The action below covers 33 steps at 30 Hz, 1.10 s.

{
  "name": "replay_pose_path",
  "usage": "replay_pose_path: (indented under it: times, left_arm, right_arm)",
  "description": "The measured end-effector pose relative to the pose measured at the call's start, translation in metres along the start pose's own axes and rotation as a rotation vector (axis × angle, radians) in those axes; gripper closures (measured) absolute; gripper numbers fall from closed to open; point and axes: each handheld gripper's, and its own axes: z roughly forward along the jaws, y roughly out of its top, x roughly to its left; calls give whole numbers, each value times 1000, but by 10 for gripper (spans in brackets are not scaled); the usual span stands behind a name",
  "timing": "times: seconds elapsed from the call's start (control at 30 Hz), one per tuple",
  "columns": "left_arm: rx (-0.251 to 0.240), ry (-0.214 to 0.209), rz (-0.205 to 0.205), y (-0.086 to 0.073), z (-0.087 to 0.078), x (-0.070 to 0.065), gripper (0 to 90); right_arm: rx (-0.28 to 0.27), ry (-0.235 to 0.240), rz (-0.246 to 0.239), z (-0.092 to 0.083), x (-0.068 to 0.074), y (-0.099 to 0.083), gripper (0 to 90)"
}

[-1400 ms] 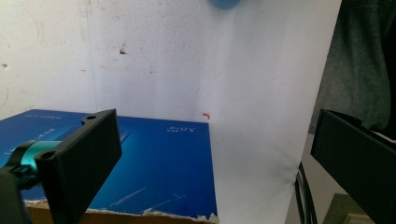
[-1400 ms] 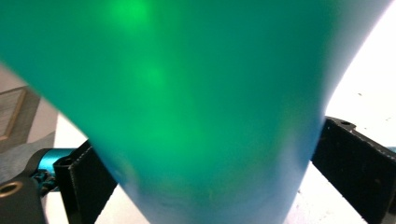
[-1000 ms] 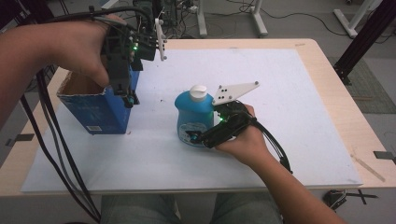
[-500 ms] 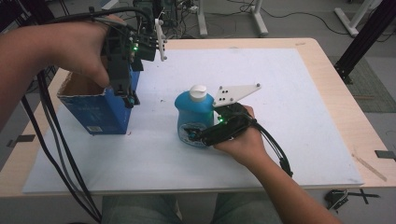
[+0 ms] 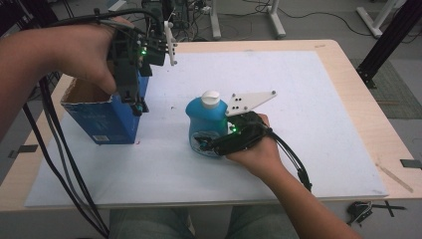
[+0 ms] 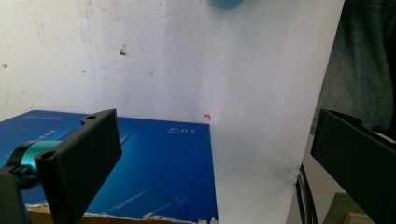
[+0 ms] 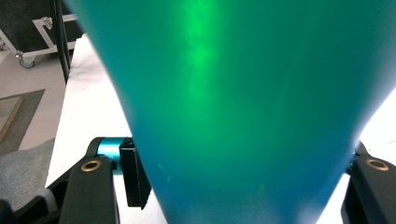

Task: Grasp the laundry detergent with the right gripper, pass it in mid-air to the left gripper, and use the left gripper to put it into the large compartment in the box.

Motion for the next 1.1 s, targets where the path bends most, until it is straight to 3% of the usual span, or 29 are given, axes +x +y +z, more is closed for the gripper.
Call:
replay_pose_path:
  times: [0.53, 0.8, 1.1]
  left_arm:
    - [-3, 3, 3, 3, -1, -1, 17]
    - [-25, 10, 21, 9, -8, -6, 17]
    - [-48, -9, 44, 23, -14, -15, 17]
  right_arm:
    - [-31, -25, -16, -1, 1, -2, 445]
    - [-11, 3, -30, -7, -1, 2, 461]
    - [-6, 42, -67, -20, -2, 23, 463]
